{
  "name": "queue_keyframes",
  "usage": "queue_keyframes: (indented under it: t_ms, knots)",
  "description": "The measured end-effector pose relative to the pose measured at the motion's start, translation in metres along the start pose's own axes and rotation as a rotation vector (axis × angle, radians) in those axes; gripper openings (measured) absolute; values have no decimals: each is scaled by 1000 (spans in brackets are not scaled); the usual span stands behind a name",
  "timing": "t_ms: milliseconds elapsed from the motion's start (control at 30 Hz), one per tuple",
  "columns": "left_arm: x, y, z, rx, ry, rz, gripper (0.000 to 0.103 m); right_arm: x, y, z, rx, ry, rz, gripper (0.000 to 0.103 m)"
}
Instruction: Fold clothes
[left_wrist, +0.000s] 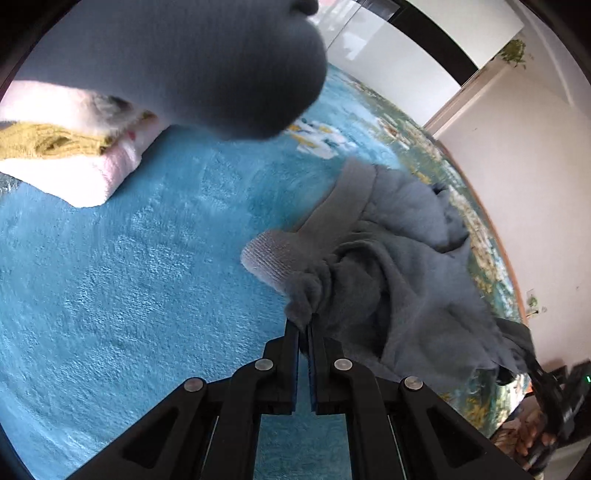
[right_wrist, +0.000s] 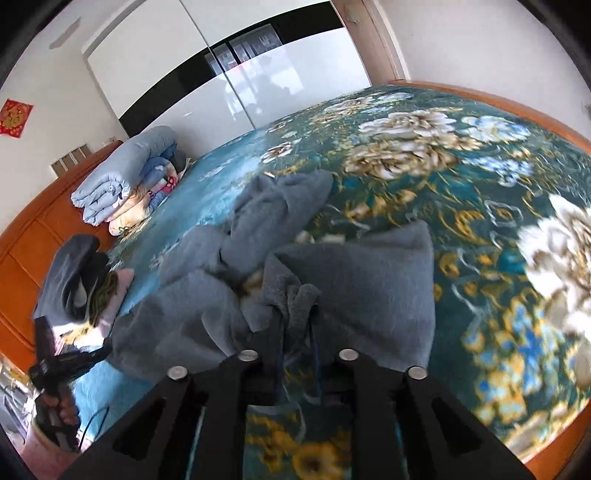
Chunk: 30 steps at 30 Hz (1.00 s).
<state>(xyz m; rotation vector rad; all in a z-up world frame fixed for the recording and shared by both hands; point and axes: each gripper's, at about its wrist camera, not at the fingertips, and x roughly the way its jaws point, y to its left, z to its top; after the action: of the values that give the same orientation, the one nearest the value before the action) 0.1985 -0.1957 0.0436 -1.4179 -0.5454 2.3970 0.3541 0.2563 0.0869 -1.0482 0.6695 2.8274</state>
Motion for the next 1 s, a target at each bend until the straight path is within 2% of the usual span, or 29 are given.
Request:
queue_keyframes:
  t_ms: [33,67,133,267,367,467,500,533,567,633,700,767,833,867,933,1000]
  knots:
    - [1,-3,2,3,-5,1,4,-8,-8,-6,9,-10,-26,48]
    - [2,-7,3,6,-12,3,4,-15,-17,-12,20,-20,-55,50]
    - [5,-12,6,11,-16,8,4,-30,-33,-23,42,-40,-112,51]
    - [9,-3,5,10,-7,8,4,-17,-66,-42,127,35,-187,51]
    - [7,3,2,-5,-3,-3,5,9,-66,-48,116,72,-199,51]
    - [8,12,4,-33,-3,-27,5,21,-64,-42,127,40,-236,51]
    - [8,14,4,-40,-4,-34,5,24,-65,-37,156,26,-237,43]
    - [8,15,4,-44,-5,-41,5,25,-68,-33,188,16,-235,15]
    - [7,16,4,-44,-8,-46,5,23,-70,-28,219,3,-242,2]
    - [3,16,4,-34,-23,-57,5,11,-71,-16,264,-44,-262,3]
    - [-4,14,5,-19,-53,-79,5,-28,-62,4,266,-161,-251,3]
    - [-11,12,7,-3,-82,-102,5,-78,-39,30,197,-290,-251,3]
    - [-16,8,9,18,-103,-106,5,-116,2,57,6,-384,-328,3]
    - [-16,6,10,32,-109,-96,5,-125,21,72,-98,-402,-379,3]
    - [-10,3,10,65,-111,-56,5,-109,33,93,-213,-354,-437,4]
    - [-5,6,8,74,-97,-42,5,-73,26,109,-272,-256,-490,4]
